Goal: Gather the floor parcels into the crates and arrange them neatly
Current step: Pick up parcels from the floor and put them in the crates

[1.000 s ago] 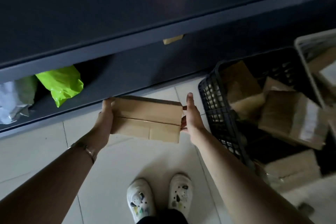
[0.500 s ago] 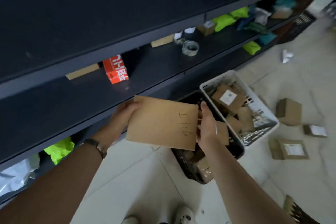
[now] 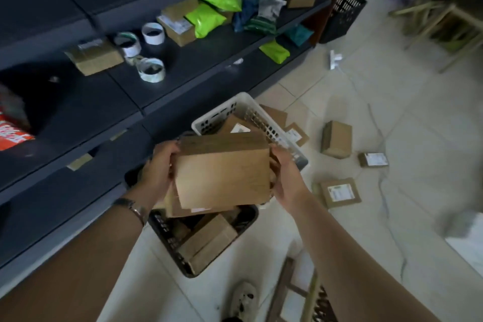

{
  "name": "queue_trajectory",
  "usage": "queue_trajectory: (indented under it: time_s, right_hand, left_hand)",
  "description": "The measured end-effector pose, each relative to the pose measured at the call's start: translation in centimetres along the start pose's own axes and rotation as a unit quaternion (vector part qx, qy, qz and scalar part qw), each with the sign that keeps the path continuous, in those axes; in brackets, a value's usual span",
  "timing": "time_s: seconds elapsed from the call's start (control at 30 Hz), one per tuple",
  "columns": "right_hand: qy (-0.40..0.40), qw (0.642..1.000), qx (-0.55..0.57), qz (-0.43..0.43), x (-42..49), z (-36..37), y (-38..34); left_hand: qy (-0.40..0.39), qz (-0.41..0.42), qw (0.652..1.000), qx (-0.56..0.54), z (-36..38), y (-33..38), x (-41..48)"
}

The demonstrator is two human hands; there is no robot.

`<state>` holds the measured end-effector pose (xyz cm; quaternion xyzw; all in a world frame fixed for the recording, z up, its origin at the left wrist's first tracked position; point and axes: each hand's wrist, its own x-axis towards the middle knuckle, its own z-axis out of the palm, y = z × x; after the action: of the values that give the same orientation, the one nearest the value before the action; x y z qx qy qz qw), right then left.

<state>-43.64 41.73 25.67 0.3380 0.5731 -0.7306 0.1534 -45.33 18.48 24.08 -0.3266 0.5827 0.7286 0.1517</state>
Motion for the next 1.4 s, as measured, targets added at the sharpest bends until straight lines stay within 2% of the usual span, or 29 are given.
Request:
queue_trajectory:
  time_s: [0.1, 0.33, 0.67, 0.87, 1.0, 1.17, 1.3, 1.4]
  right_hand:
    - [0.017, 1.0, -0.01, -0.002, 2.1, -5.3, -2.1]
    - [0.071, 0.997, 0.037, 0.017, 8.0, -11.5, -5.3]
    - [0.129, 0.99, -0.005, 0.06, 23.0, -12.6, -6.8]
    - [0.089, 0.991, -0.003, 0.102, 30.0, -12.5, -6.6]
    - [0.036, 0.992, -0.077, 0.089, 33.3, -14.4, -5.3]
    - [0.03, 0.978, -0.139, 0.151, 37.0, -23.1, -1.6]
    - [0.093, 0.964, -0.168, 0.182, 40.4, -34.8, -0.5]
    - [0.142, 0.957, -0.181, 0.178, 43.0, -42.4, -0.1]
  left_hand:
    - [0.001, 0.002, 1.0, -0.011, 6.2, -1.3, 1.1]
    - [-0.042, 0.017, 0.987, 0.156, 13.9, -1.4, 5.3]
    - [0.056, 0.085, 0.976, 0.193, 20.7, -2.5, 17.0]
    - [0.141, 0.097, 0.968, 0.183, 23.3, -3.3, 20.9]
    - [0.178, 0.054, 0.967, 0.171, 25.1, -4.8, 23.1]
    - [0.252, 0.046, 0.941, 0.222, 27.6, -9.6, 25.5]
    - [0.307, 0.074, 0.91, 0.27, 36.2, -15.5, 25.4]
    - [0.307, 0.098, 0.906, 0.275, 44.5, -20.0, 25.7]
